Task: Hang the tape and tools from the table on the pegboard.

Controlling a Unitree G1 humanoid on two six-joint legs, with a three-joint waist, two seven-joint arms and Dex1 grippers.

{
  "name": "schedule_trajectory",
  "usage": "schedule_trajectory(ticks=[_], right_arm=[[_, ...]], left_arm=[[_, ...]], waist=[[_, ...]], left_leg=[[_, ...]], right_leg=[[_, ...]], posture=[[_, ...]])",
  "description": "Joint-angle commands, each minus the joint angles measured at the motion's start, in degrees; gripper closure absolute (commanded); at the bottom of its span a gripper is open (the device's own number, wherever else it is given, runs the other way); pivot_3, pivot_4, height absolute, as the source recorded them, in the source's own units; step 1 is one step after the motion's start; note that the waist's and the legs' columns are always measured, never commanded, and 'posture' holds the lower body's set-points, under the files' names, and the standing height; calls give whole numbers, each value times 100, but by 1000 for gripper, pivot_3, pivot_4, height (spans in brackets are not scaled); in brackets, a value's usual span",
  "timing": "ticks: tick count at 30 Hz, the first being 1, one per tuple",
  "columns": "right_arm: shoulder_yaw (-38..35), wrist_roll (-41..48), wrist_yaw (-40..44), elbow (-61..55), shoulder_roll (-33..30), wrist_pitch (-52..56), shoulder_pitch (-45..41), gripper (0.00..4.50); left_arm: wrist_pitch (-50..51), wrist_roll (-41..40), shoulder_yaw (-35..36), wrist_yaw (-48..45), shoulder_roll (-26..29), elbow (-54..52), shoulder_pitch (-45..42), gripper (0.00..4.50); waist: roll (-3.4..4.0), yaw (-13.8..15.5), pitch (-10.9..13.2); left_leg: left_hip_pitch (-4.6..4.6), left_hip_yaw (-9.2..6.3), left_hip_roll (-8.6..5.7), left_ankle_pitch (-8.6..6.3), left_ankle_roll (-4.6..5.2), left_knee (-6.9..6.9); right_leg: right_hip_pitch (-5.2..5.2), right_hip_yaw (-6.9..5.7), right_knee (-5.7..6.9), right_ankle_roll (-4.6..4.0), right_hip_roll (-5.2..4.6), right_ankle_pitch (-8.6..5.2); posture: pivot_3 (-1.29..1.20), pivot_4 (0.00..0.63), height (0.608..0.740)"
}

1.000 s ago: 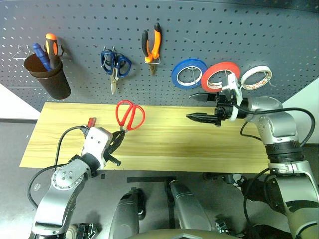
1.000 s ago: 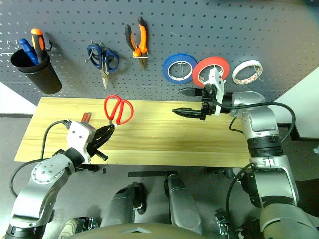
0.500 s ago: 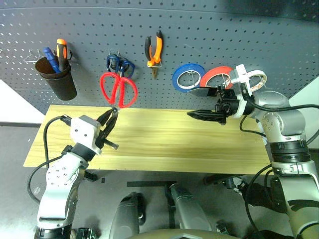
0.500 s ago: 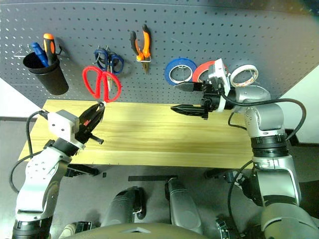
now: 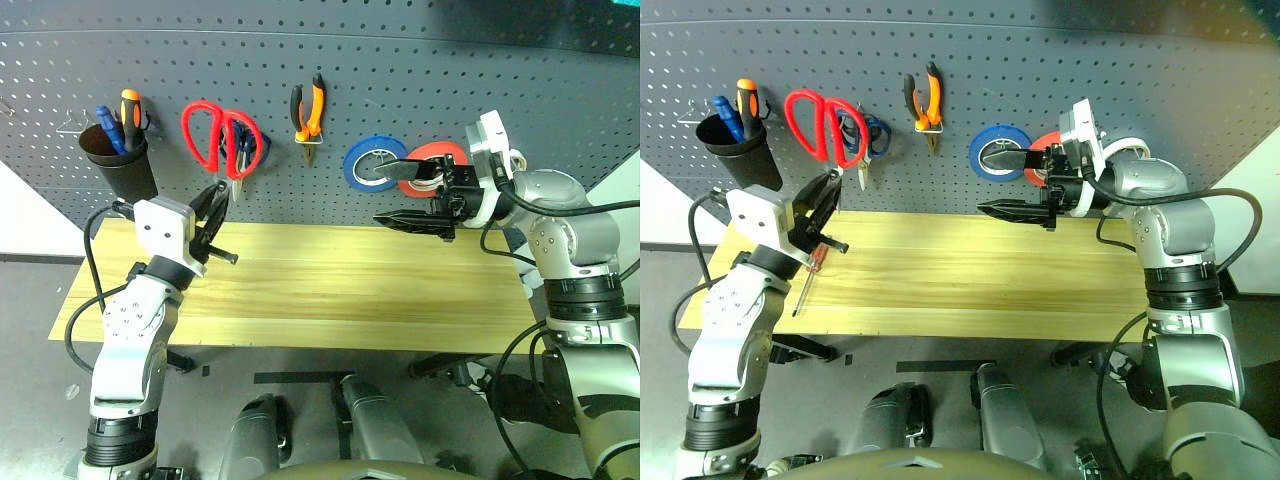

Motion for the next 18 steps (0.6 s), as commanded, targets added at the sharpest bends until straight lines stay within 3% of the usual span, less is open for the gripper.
schedule_trajectory(ticks=[1,18], right_arm=[[-192,88,-35,-142,-66,-68,-159,0],[-265,88,-440,55,186,-193,-461,0]], left_arm=[[99,77,28,182,-59,161,-216,4229],[384,53,-161,374,-458,1282,-1109,4229]], waist=[[-2,3,-6],[2,8,-58]], left_leg=[[5,0,0,0,0,0],[31,12,-1,0,0,1]], right_leg=[[4,0,1,0,1,0],[19,9,15,0,0,1]], posture=[[-63,129,734],[-66,116,734]])
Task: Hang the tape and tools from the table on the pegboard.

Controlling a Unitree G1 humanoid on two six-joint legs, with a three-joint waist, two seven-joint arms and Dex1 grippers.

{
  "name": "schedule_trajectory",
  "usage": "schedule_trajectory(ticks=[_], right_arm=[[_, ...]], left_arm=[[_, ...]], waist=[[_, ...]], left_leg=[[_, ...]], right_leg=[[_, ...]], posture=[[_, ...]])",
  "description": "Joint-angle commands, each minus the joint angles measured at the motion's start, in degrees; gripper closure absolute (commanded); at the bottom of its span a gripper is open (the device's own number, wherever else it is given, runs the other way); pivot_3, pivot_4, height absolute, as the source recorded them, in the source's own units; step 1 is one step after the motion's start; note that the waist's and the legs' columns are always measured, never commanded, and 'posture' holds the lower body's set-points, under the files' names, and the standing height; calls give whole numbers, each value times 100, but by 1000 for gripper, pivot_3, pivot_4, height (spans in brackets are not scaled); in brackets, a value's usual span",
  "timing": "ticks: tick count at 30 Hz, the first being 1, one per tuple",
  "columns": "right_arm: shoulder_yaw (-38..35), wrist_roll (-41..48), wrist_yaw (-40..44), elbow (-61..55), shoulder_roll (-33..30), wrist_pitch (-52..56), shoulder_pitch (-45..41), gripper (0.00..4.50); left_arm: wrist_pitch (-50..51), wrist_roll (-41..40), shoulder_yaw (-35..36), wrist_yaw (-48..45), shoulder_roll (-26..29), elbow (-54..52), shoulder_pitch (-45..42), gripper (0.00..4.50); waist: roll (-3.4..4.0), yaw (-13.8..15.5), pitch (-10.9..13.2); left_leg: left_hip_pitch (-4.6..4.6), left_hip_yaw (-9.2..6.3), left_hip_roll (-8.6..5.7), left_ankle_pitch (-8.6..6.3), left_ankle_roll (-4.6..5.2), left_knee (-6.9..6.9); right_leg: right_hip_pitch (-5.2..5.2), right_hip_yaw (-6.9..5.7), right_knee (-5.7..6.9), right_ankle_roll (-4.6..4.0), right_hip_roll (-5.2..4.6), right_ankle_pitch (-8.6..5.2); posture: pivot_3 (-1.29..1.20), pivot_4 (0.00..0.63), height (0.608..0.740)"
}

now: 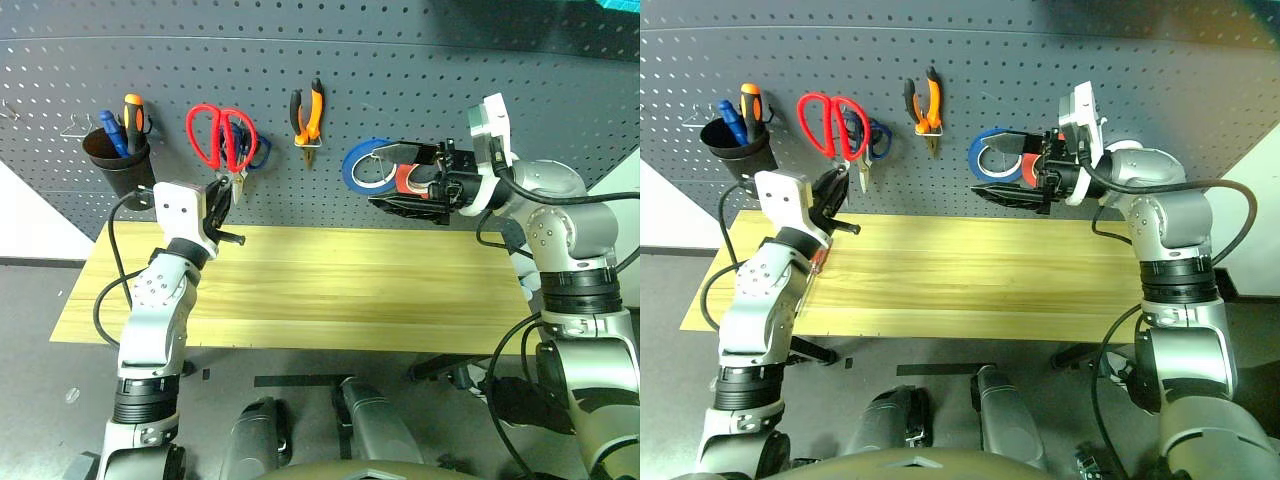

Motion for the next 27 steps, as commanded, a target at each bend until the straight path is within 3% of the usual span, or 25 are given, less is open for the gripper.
schedule_trajectory(ticks=[1,12,21,27], right_arm=[[-184,66,-21,-23,21,-145,-186,0],[-162,50,-40,-146,-34,-130,-72,0],[-153,62,-16,-227,-57,-122,0,0],[-129,38,-10,-232,-51,-149,8,0]], left_arm=[[-54,56,-50,21,-37,268,-242,4229],[-212,207,-308,-91,-42,354,-156,4229],[-1094,485,-321,30,-129,12,86,4229],[-716,479,-452,68,-254,-178,352,4229]], waist=[[2,7,-8],[-1,-6,-32],[1,-11,-35],[0,-13,-49]], left_leg=[[10,-1,0,0,0,0],[21,-2,0,0,1,0],[20,-1,0,0,1,0],[22,-1,0,0,1,0]], right_leg=[[10,0,0,0,1,0],[24,2,-3,-1,0,-1],[25,3,-4,-1,-1,0],[25,4,-2,0,0,0]], posture=[[-66,116,734],[-87,119,734],[-88,113,734],[-88,111,734]])
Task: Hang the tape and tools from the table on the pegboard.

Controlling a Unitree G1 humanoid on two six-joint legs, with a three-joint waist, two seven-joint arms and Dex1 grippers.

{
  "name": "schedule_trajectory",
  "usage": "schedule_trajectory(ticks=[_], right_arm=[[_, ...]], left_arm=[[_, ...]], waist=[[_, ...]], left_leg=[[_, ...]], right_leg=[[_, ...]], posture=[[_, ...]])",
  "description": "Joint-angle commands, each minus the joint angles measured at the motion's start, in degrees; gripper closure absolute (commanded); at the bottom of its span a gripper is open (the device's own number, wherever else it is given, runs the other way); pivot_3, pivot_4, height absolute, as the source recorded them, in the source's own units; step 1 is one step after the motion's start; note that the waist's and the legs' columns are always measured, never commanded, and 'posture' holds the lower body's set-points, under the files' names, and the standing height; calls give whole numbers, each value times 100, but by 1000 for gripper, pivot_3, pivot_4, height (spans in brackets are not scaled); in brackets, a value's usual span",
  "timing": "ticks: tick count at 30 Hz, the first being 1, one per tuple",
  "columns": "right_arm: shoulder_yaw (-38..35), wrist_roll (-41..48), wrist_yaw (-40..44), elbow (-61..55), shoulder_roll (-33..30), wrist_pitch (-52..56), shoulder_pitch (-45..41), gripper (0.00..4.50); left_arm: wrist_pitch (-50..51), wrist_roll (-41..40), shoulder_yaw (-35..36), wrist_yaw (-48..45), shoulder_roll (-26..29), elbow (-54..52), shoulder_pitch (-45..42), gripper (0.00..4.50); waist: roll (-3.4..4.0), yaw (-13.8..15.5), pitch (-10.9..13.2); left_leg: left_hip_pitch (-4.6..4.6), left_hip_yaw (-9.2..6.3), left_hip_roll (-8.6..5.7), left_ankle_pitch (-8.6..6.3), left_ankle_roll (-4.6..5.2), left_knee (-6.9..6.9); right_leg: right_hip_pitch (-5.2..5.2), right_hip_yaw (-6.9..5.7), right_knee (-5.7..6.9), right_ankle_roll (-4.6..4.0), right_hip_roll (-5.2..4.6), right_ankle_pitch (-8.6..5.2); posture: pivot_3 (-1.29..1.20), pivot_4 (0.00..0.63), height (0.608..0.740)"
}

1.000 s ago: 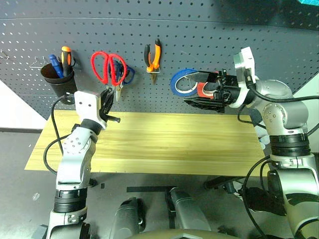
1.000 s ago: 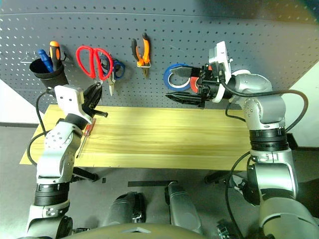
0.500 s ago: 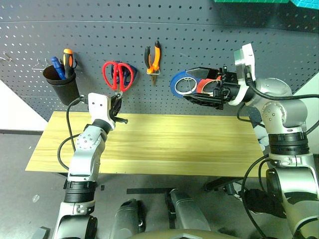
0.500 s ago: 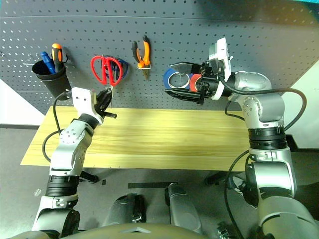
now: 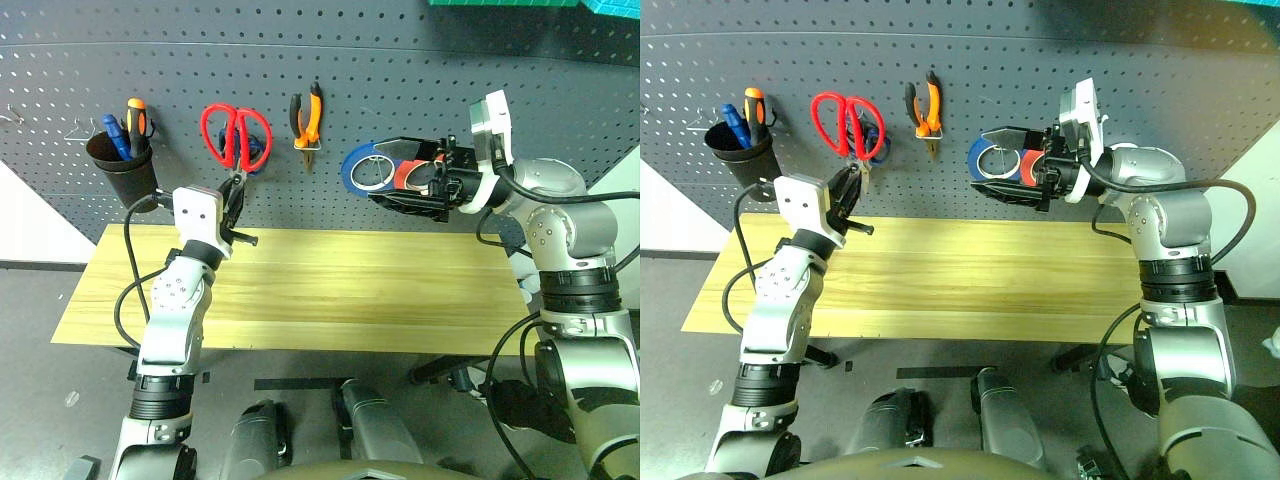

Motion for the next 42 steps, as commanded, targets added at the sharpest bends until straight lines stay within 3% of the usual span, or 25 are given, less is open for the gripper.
schedule_trajectory(ticks=[1,16,29,36,41,42], right_arm=[[-115,49,6,-206,-55,-66,-18,0],[8,-106,13,-198,-73,-157,48,0],[77,-271,-19,-61,8,-320,-23,0],[66,-252,-51,-132,13,-317,21,0],[59,-183,-18,-227,-58,-196,126,0],[72,-165,-7,-257,-69,-146,152,0]], left_arm=[[191,19,-52,46,-32,-259,34,4229],[406,137,166,301,20,210,-219,4229],[405,95,325,161,179,2304,-1609,4229],[229,19,400,76,204,2359,-1722,1915],[683,-314,322,-178,155,910,-866,339],[827,-382,317,-193,160,594,-677,339]], waist=[[-2,-1,-9],[-2,1,-28],[-4,6,-32],[-3,4,-33],[-3,1,-34],[-3,7,-34]], left_leg=[[0,0,0,0,0,0],[0,0,0,0,0,0],[-1,0,-2,1,1,3],[0,-1,2,1,1,2],[-2,3,2,-2,4,1],[-2,2,2,-2,4,1]], right_leg=[[0,0,0,0,1,0],[0,0,0,0,1,0],[1,-7,0,1,0,1],[0,-6,1,1,2,1],[-1,2,-2,1,-3,1],[-1,2,-2,0,-4,1]], posture=[[-88,111,734],[-86,117,734],[-82,114,734],[-82,112,734],[-67,117,734],[-65,118,734]])
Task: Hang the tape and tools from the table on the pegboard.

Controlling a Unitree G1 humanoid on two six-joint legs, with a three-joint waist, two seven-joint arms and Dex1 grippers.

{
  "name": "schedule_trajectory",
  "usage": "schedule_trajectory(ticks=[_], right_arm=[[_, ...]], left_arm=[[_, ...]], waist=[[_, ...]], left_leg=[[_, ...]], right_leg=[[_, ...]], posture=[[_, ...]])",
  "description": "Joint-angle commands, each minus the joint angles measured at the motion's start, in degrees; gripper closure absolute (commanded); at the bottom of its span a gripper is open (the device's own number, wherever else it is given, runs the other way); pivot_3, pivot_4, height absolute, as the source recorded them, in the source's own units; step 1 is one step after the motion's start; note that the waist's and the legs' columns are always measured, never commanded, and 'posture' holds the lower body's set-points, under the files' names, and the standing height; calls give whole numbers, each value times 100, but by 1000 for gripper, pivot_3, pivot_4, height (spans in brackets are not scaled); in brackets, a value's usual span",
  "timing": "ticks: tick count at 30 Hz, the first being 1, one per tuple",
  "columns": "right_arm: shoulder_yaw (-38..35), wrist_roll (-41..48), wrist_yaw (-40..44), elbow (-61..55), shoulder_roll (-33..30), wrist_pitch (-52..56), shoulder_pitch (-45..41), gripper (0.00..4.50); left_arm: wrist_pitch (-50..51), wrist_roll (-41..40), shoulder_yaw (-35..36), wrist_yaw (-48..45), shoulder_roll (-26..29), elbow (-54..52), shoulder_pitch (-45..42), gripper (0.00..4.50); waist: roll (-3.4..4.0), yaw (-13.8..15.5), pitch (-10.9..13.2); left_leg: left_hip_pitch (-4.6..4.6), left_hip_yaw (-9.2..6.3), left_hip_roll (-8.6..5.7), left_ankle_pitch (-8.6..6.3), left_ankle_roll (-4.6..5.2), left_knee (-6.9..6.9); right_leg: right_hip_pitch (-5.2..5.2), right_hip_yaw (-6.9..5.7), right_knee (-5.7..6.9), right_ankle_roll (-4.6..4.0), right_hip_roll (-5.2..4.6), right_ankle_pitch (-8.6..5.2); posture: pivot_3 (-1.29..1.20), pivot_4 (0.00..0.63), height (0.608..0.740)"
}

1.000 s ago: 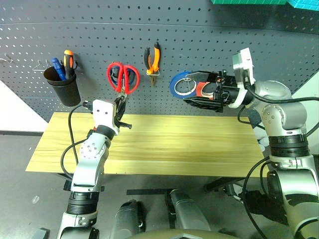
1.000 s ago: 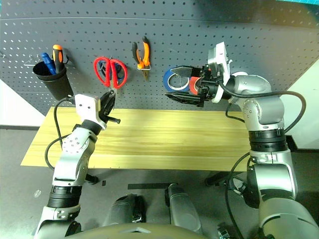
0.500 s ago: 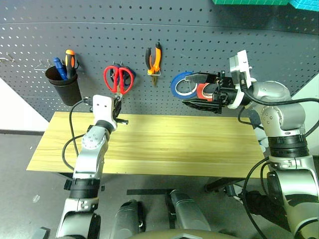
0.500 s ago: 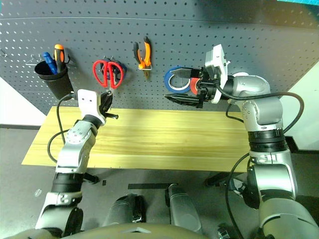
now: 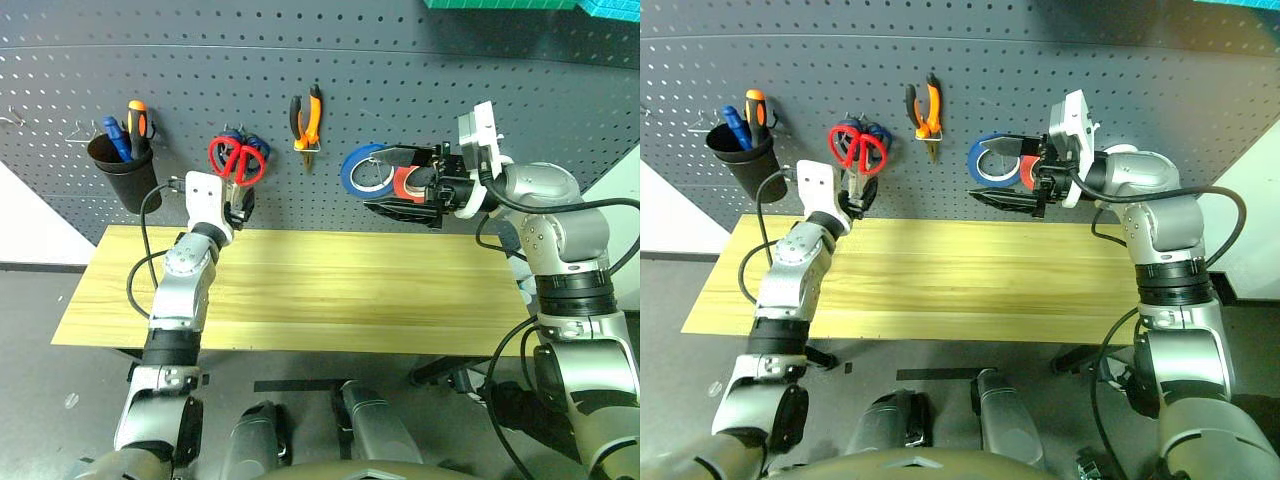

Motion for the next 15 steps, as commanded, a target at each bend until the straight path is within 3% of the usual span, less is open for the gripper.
schedule_trajectory(ticks=[1,7,15], right_arm=[[-51,131,54,-291,-80,165,68,0],[209,363,70,-794,-35,893,348,0],[722,430,-355,-1554,355,1442,926,0]], left_arm=[[443,-267,52,-43,13,-1269,525,339],[1275,-236,202,244,139,-2372,1442,339],[1708,-148,436,179,585,-2071,1609,339]], waist=[[0,11,0],[0,11,-1],[-2,44,-1]], left_leg=[[0,-1,0,0,0,0],[8,-2,0,0,0,1],[13,-6,2,0,0,0]], right_leg=[[0,0,0,0,0,0],[5,0,4,0,2,0],[7,-4,4,4,7,-6]], posture=[[-62,120,734],[-28,130,734],[-4,136,734]])
